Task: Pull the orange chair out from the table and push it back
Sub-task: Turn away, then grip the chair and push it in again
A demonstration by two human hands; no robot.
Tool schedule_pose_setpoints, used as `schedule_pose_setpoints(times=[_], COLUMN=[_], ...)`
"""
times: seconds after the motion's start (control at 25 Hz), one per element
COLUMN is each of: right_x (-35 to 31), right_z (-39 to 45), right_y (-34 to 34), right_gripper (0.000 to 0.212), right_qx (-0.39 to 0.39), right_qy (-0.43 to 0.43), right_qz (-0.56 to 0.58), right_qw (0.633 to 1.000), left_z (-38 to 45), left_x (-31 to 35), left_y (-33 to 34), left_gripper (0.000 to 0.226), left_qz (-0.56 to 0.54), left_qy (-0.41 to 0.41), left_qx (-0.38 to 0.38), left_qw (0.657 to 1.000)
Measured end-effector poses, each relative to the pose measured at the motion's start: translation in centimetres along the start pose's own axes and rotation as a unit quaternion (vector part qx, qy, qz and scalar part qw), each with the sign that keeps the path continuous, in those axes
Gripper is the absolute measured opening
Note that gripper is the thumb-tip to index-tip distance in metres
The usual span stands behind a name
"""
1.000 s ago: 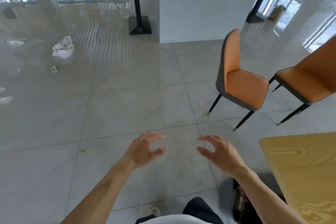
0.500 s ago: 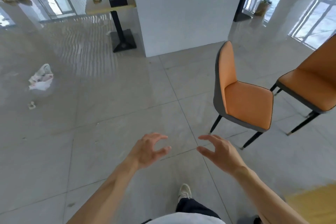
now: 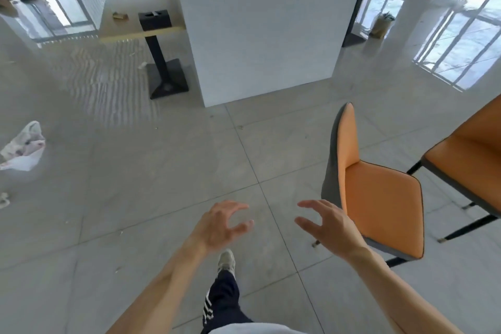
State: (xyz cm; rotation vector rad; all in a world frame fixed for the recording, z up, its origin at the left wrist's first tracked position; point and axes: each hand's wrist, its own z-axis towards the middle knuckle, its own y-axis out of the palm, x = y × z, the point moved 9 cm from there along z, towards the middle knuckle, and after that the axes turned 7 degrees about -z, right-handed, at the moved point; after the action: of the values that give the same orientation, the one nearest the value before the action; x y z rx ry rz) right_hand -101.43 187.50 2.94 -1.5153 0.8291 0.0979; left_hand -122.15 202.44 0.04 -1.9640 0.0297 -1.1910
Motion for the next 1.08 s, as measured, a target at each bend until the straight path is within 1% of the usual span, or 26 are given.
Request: schedule_pose_setpoints(times=[0.08,0.24,0.36,0.44,0.52,0.68,0.84,1.0,1.08], right_x=[-0.2,-0.2,0.4,1.5,2.7,7.1,12.8,17.4,18.6], right_z=[4.1,11.3,15.1,16.9,18.1,19.8,21.3,22.6,23.3], right_y=[-0.5,-1.6,-3.0,-3.5,-3.9,-5.6,-7.2,-8.3,-8.6], right_gripper=[0.042,0.043,0.044,0.044,0.044,0.043,0.044,0.044,0.045], right_qx=[0.013,0.028,0.048,0.059,0.069,0.1,0.154,0.163,0.156], right_qy=[0.013,0.071,0.116,0.155,0.177,0.241,0.298,0.359,0.374], right_qz=[-0.003,-0.011,-0.011,-0.001,0.003,0.017,0.04,0.058,0.062], right_qw=[1.0,0.997,0.992,0.986,0.982,0.965,0.941,0.917,0.912], left_z=[4.9,14.7,21.0,25.1,28.8,35.6,42.6,47.7,50.0], left_x=[-0.6,-1.4,-0.8,-0.3,0.9,3.9,9.5,15.1,17.3], left_y=[-1.9,-5.6,-7.5,-7.6,-7.1,-4.0,-0.3,3.0,4.8], left_gripper=[0.074,0.075,0.076,0.077,0.076,0.064,0.073,0.073,0.074], left_qz=[-0.006,0.009,0.014,0.024,0.023,0.048,0.095,0.145,0.158], left_qy=[0.016,0.044,0.077,0.088,0.11,0.147,0.201,0.259,0.28], left_qx=[-0.014,-0.063,-0.097,-0.134,-0.163,-0.227,-0.28,-0.327,-0.347], left_qw=[1.0,0.997,0.992,0.987,0.98,0.961,0.934,0.897,0.881])
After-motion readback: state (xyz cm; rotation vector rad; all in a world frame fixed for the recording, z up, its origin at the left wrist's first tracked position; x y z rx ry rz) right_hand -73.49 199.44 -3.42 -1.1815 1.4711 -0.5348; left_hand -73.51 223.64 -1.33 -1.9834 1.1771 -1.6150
